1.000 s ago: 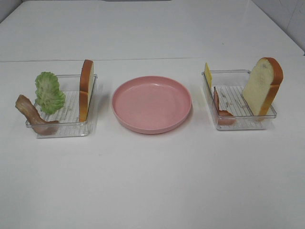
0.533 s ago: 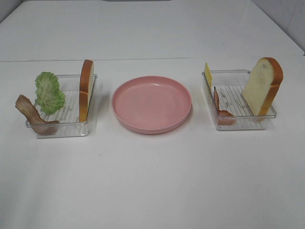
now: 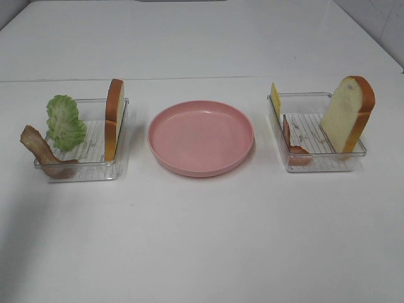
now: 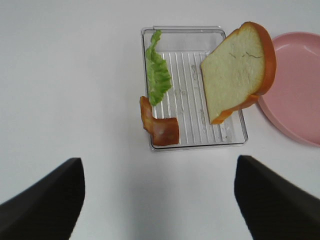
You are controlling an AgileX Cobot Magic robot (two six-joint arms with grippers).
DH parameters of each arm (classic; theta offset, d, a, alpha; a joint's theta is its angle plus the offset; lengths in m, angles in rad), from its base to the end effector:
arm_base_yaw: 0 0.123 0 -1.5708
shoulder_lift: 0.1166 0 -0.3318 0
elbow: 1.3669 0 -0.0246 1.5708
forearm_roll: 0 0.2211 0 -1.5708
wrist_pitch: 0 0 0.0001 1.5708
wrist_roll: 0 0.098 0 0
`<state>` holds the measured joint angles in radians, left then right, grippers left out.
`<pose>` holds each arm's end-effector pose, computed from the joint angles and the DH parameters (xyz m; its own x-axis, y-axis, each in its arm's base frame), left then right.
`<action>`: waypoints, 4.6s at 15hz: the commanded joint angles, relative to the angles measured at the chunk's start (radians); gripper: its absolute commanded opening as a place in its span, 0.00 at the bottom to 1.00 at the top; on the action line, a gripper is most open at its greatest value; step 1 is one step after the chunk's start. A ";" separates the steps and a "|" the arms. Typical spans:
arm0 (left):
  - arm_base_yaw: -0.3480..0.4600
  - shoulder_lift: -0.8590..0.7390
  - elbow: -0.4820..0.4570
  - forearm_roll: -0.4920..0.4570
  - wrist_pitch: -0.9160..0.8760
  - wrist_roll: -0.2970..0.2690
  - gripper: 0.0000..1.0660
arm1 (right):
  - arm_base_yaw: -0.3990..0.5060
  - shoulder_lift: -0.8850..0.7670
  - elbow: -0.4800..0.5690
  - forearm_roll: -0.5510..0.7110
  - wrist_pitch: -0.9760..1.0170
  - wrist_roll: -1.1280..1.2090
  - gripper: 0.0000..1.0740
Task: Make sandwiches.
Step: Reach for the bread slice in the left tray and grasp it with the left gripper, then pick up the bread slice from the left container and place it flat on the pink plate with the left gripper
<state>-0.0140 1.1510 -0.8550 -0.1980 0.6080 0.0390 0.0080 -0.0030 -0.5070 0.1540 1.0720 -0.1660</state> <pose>0.1894 -0.0137 0.3475 -0.7283 -0.1129 -0.6759 0.0014 0.9861 -0.1662 -0.0742 0.0126 0.2613 -0.4389 -0.0944 -0.8935 -0.1690 0.9854 -0.0211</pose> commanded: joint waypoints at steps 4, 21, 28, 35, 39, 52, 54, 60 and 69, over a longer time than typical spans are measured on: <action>-0.106 0.414 -0.469 -0.039 0.341 -0.007 0.71 | -0.005 -0.015 0.002 0.003 -0.008 0.003 0.71; -0.380 1.083 -1.185 0.239 0.680 -0.310 0.68 | -0.005 -0.015 0.002 0.002 -0.008 0.003 0.71; -0.377 1.162 -1.188 0.322 0.678 -0.314 0.60 | -0.005 -0.015 0.002 0.003 -0.008 0.003 0.71; -0.377 1.149 -1.188 0.346 0.677 -0.310 0.00 | -0.005 -0.015 0.002 0.003 -0.008 0.003 0.71; -0.377 1.032 -1.188 0.354 0.678 -0.290 0.00 | -0.005 -0.015 0.002 0.001 -0.008 0.003 0.71; -0.216 1.123 -1.224 -0.630 0.578 0.244 0.00 | -0.005 -0.015 0.002 0.002 -0.008 0.003 0.71; -0.216 1.184 -1.224 -0.722 0.577 0.271 0.00 | -0.005 -0.015 0.002 0.002 -0.008 0.003 0.71; -0.218 1.324 -1.225 -0.844 0.508 0.334 0.00 | -0.005 -0.015 0.002 0.002 -0.008 0.003 0.71; -0.267 1.397 -1.225 -0.878 0.440 0.311 0.24 | -0.005 -0.015 0.002 0.002 -0.008 0.003 0.71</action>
<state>-0.2760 2.5490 -2.0750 -1.0590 1.0570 0.3530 0.0080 -0.0030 -0.5070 0.1540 1.0720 -0.1660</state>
